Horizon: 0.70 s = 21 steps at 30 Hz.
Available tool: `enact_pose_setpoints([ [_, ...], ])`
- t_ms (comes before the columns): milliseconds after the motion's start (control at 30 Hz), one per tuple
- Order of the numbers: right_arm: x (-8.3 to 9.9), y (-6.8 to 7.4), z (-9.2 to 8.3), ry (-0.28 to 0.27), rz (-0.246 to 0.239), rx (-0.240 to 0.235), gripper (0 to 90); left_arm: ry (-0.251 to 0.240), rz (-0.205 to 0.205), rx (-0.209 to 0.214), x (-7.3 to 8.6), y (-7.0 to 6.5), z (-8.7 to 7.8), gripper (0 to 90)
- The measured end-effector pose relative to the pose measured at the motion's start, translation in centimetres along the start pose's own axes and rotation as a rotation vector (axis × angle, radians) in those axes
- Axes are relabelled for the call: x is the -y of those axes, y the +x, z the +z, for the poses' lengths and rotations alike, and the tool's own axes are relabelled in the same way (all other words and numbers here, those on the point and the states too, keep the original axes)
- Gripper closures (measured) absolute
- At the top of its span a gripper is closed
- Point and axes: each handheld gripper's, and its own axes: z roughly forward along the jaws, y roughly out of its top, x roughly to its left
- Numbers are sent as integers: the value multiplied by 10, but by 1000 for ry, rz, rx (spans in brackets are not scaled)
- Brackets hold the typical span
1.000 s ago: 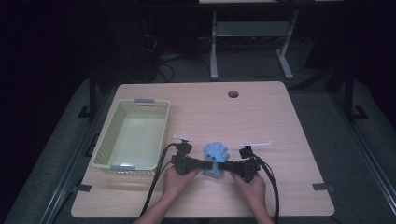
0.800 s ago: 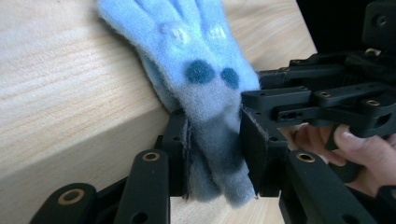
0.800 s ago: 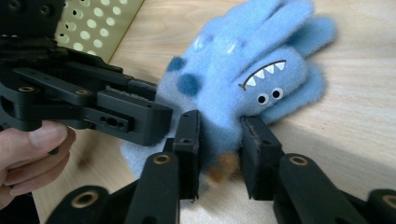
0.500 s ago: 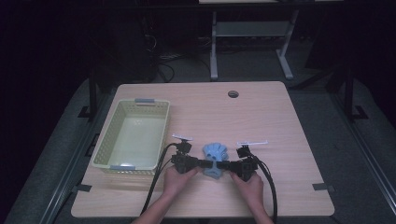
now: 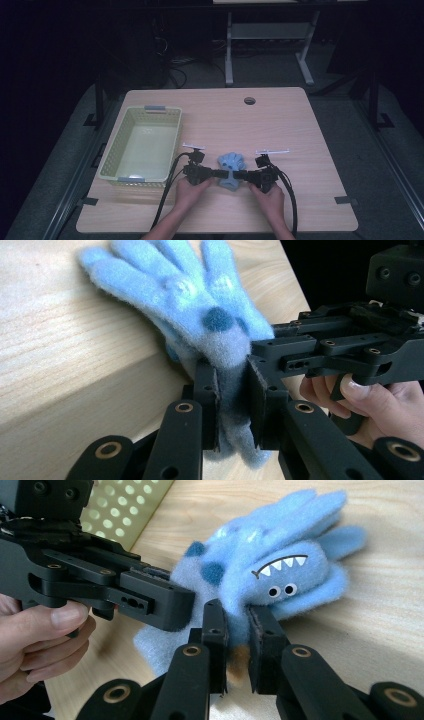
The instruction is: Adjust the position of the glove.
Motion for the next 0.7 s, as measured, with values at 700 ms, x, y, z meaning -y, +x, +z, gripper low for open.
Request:
enact_pose_setpoints([
  [700, -16, 21, -17, -55, -56, -36, 804, -37, 59, 24, -14, -19, -25, 768],
])
